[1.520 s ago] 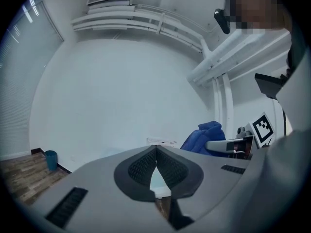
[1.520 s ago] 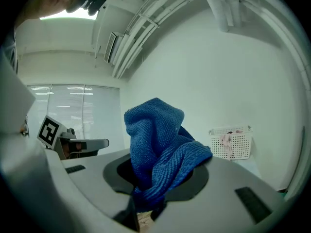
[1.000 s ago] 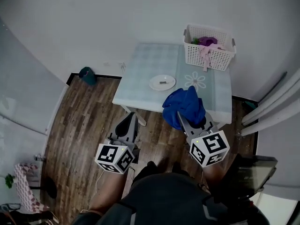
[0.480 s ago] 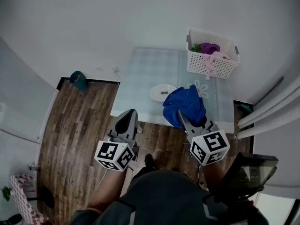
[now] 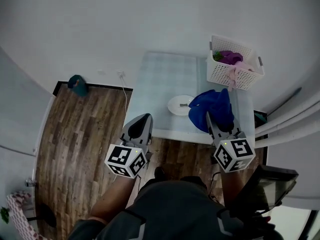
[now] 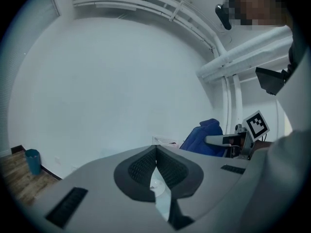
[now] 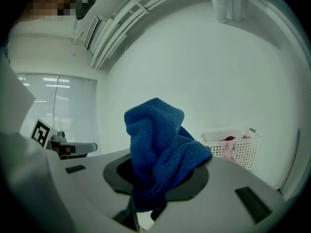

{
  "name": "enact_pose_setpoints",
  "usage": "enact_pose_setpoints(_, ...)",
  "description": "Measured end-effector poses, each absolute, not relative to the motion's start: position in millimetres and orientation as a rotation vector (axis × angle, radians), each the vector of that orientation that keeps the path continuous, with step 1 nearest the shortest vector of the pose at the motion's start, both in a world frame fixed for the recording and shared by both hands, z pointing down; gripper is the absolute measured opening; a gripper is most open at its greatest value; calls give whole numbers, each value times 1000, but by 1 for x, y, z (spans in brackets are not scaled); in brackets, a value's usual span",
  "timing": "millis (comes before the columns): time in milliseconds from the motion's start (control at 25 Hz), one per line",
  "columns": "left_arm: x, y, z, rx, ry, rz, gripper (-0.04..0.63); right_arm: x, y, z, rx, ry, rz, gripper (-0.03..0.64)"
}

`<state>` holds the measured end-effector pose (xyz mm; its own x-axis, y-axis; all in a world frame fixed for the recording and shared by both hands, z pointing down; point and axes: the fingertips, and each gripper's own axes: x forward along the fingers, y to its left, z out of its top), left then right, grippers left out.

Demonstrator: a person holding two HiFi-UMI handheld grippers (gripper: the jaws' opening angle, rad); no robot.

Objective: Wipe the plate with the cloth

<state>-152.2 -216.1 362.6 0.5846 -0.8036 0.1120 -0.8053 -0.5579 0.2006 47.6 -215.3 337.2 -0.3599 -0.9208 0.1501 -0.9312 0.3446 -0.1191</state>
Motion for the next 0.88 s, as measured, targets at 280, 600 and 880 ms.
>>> enact_pose_setpoints(280, -154, -254, 381, 2560, -1312, 47, 9, 52, -245, 346, 1769, -2485, 308, 118)
enact_pose_setpoints(600, -123, -301, 391, 2514, -1379, 134, 9, 82, -303, 361, 1685, -2532, 324, 118)
enact_pose_setpoints(880, -100, -338, 430, 2422, -1392, 263, 11, 104, -354, 386, 1597, -2552, 347, 118)
